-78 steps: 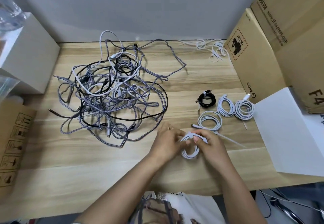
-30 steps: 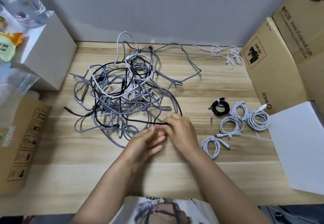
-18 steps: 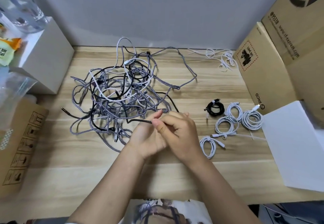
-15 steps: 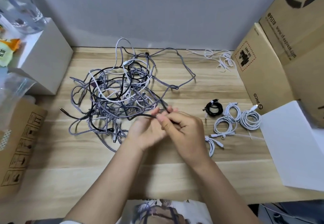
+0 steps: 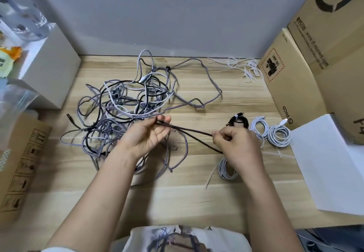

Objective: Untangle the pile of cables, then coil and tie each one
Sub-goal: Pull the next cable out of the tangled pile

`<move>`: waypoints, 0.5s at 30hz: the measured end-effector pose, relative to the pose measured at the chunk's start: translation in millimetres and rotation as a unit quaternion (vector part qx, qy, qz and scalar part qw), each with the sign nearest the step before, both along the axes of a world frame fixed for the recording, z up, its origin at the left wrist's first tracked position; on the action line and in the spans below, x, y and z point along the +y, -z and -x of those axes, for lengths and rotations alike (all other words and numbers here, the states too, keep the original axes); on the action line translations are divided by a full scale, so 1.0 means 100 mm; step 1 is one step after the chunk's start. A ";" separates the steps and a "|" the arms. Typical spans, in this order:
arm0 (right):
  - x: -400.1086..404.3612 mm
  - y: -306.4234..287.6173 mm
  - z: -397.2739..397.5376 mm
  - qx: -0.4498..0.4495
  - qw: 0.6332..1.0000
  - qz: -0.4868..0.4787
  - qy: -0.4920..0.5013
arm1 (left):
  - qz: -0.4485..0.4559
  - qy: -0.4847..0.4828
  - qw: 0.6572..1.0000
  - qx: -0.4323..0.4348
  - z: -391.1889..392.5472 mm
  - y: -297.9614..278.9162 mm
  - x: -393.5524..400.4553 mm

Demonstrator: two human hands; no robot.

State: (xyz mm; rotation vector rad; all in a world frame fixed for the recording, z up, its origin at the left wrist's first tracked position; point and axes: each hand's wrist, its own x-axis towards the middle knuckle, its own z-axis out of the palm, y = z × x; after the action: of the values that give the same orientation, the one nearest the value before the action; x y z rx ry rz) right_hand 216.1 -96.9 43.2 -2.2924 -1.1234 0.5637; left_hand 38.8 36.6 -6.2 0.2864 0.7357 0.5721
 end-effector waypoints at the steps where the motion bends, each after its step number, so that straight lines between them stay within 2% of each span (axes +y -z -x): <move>1: 0.01 0.00 0.03 -0.011 0.999 0.034 -0.021 | -0.005 -0.014 1.000 0.022 -0.03 0.04 -0.02; 3: 0.05 0.04 0.11 -0.018 0.994 0.056 -0.091 | -0.018 0.005 0.999 0.041 -0.07 0.07 -0.08; 5: 0.14 0.12 0.26 -0.012 0.984 0.026 -0.176 | -0.055 0.041 0.995 0.071 -0.10 0.09 -0.16; 7: 0.24 0.19 0.43 0.029 0.976 0.019 -0.215 | -0.084 0.059 0.990 0.093 -0.12 0.13 -0.20; 12: 0.42 0.35 0.60 0.115 0.982 -0.012 -0.147 | -0.070 0.042 0.991 0.107 -0.10 0.18 -0.22; 15: 0.49 0.36 0.61 0.154 0.980 -0.052 -0.119 | -0.063 0.074 0.989 0.108 -0.10 0.19 -0.14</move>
State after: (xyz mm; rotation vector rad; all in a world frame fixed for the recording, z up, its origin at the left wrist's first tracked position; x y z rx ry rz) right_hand 154.8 -47.4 7.4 -1.9123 -1.2440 0.8944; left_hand 48.3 22.4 -24.8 0.5217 0.8813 0.4504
